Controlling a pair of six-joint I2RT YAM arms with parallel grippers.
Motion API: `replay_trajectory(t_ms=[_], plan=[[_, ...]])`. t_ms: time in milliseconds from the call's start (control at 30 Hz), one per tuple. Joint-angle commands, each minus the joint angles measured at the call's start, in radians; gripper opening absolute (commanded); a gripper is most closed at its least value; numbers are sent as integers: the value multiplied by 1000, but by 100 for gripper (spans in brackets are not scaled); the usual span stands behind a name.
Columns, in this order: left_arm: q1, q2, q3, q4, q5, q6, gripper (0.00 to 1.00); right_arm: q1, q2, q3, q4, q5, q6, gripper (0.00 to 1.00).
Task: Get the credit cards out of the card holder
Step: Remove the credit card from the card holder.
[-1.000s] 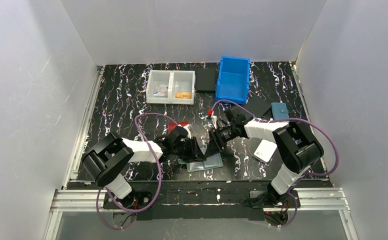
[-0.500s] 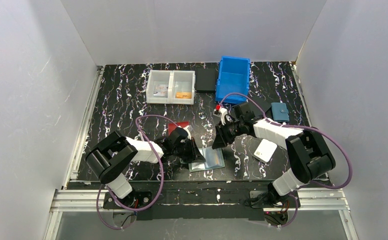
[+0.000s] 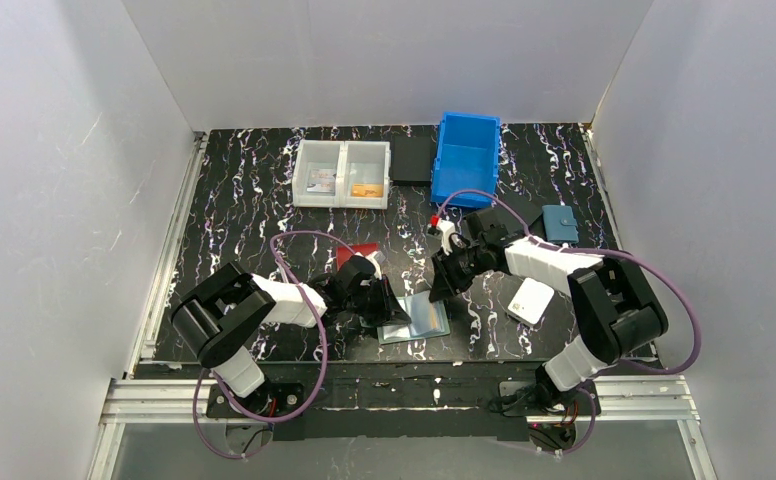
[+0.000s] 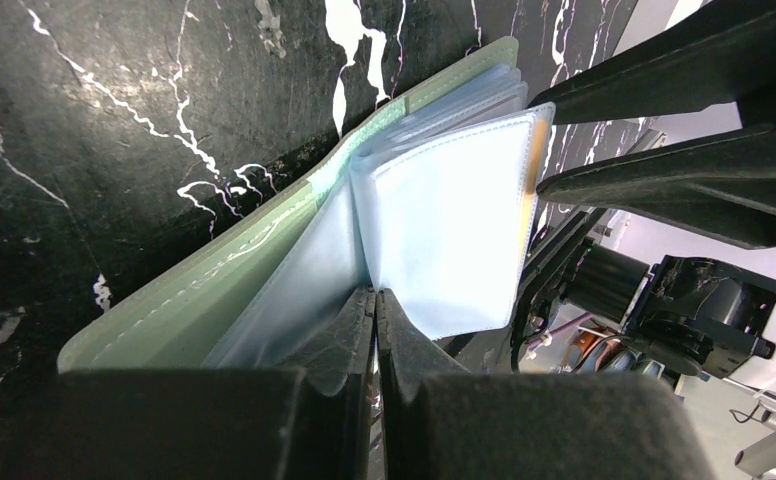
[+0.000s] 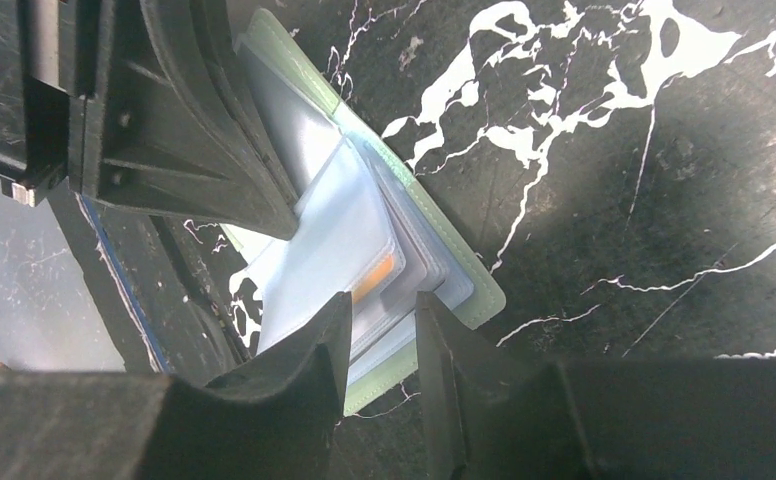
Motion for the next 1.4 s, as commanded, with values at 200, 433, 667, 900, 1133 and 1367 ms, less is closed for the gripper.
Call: replay_trajectory(t_ms=[200, 433, 667, 900, 1133, 1367], plan=[[-2, 19, -42, -117, -74, 32, 0, -1, 61, 21, -22, -143, 2, 38], [-2, 21, -44, -115, -76, 29, 0, -8, 72, 31, -28, -215, 8, 23], [0, 17, -46, -108, -72, 23, 0, -21, 86, 39, -17, -300, 25, 1], [44, -73, -142, 14, -23, -41, 2, -30, 56, 50, -18, -269, 17, 1], [98, -185, -224, 29, 8, -69, 25, 17, 104, 197, -224, -233, -123, 1], [142, -373, -294, 30, 17, -69, 36, 139, 123, 323, -304, 32, -105, 1]])
